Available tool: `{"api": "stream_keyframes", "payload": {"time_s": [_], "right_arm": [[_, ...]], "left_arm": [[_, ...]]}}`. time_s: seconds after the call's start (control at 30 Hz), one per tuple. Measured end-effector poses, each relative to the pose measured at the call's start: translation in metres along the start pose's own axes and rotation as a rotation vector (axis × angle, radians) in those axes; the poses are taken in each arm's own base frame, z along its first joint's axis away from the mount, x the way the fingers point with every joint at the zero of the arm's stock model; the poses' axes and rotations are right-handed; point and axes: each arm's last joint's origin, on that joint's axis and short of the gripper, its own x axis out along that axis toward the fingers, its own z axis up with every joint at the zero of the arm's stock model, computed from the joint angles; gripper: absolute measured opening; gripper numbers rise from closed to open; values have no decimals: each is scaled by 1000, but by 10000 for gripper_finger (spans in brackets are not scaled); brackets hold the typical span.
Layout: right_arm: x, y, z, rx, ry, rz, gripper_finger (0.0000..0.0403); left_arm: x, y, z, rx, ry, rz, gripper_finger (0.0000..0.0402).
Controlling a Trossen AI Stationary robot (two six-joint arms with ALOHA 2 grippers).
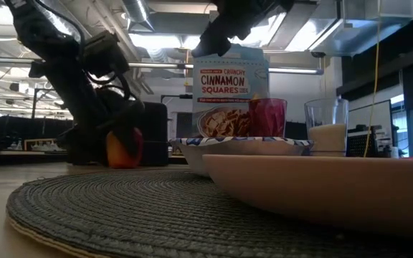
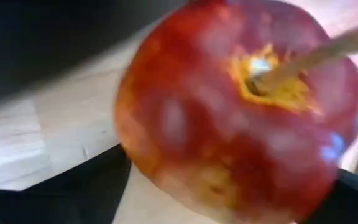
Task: Arrange a breakfast setting
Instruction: Put the apple on the pink plate
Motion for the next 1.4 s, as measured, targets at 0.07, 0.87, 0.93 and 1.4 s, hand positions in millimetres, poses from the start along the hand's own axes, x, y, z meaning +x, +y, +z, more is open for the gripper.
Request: {"api": "stream_keyframes", "payload": {"time_s": [0.07, 0.87, 0.93, 1.4], "right_arm": [[-2, 0, 1, -4, -9, -4, 191], [-4, 1, 3, -1, -16, -16, 191], [-4, 1, 3, -1, -16, -15, 191], [-4, 3, 2, 47, -22, 53, 191]], "left_arm": [[-1, -3, -2, -3, -2, -17, 331], [-14, -26, 12, 91, -110, -268, 245], [-15, -31, 20, 137, -119, -293, 275], [-12, -61, 81, 645, -156, -133, 364]]}}
